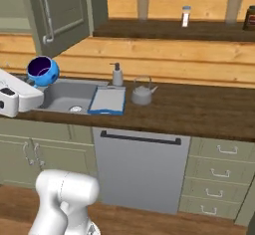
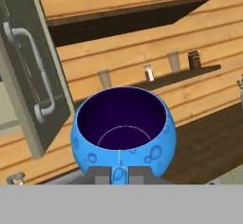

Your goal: Pick the kettle from the counter and place it on the tray. Then pick the mug from the cabinet and place it on the tray. Then close the cabinet doors.

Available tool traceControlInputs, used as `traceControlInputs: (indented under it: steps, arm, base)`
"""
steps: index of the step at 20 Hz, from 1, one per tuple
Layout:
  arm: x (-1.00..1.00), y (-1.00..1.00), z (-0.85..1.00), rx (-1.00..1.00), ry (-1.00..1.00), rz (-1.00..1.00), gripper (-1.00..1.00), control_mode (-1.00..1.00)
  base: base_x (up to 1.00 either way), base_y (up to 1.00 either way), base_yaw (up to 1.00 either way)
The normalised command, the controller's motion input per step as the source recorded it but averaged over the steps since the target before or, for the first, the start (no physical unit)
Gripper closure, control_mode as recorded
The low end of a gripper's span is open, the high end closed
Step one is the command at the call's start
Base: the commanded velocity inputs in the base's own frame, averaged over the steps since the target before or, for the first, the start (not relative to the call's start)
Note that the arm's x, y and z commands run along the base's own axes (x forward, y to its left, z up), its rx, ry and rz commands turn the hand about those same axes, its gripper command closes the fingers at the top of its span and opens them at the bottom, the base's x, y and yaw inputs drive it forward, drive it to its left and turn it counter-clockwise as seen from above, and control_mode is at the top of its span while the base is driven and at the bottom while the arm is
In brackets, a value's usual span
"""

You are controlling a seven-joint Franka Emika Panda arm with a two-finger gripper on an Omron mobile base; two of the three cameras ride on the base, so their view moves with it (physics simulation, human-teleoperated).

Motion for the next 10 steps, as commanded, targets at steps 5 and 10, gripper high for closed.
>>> traceControlInputs:
  steps: [5, 10]
  arm:
    - [0.0, 0.0, 0.0, 0.0, 0.0, 0.0, 1.0, 1.0]
    - [0.0, 0.0, 0.0, 0.0, 0.0, 0.0, 1.0, 1.0]
  base:
    - [0.01, -0.92, -0.05]
    - [0.63, -0.55, 0.0]
